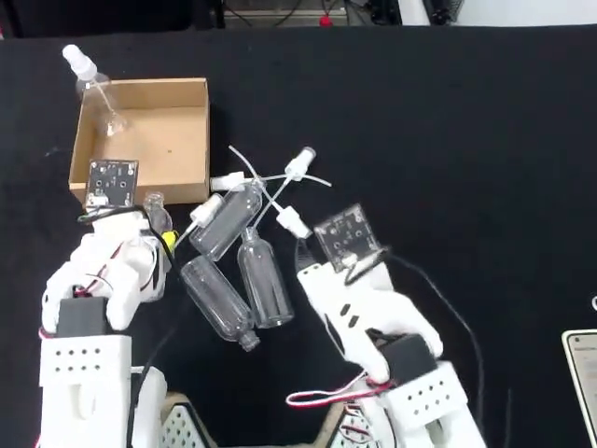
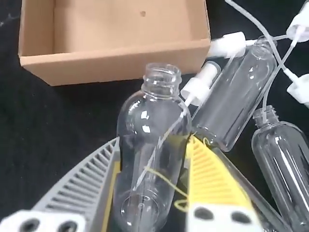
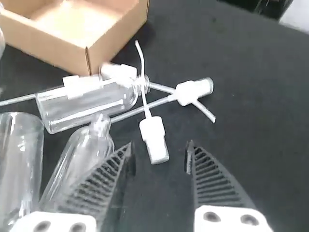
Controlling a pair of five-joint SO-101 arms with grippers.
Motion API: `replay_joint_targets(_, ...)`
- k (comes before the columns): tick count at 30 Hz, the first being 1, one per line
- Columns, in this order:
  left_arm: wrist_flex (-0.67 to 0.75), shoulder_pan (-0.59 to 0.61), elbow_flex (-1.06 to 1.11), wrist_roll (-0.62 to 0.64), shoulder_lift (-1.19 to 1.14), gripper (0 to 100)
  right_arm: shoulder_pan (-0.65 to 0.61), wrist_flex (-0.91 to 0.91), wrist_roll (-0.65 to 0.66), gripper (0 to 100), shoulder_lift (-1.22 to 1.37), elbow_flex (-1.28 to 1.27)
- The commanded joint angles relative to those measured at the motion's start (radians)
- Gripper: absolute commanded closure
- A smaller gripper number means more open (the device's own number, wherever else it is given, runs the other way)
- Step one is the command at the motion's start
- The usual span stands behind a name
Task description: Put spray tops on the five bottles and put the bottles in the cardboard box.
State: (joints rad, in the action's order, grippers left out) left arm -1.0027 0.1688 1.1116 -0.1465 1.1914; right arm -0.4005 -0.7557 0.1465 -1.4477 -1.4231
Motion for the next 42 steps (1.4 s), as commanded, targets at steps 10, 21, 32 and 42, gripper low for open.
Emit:
replay_joint_targets(10,0.020,-0.008,0.064,0.006,0.161,82,-0.018,0.221,0.005,82.4,0.688,0.302)
replay_joint_targets(21,0.012,-0.004,0.073,0.006,0.192,82,-0.018,0.213,-0.009,69.5,1.205,0.619)
replay_joint_targets(32,0.009,-0.004,0.073,0.002,0.184,82,-0.014,0.175,-0.009,73.7,1.326,0.700)
replay_joint_targets(42,-0.080,-0.004,-0.038,-0.107,0.181,82,-0.017,0.126,-0.086,73.7,1.090,0.582)
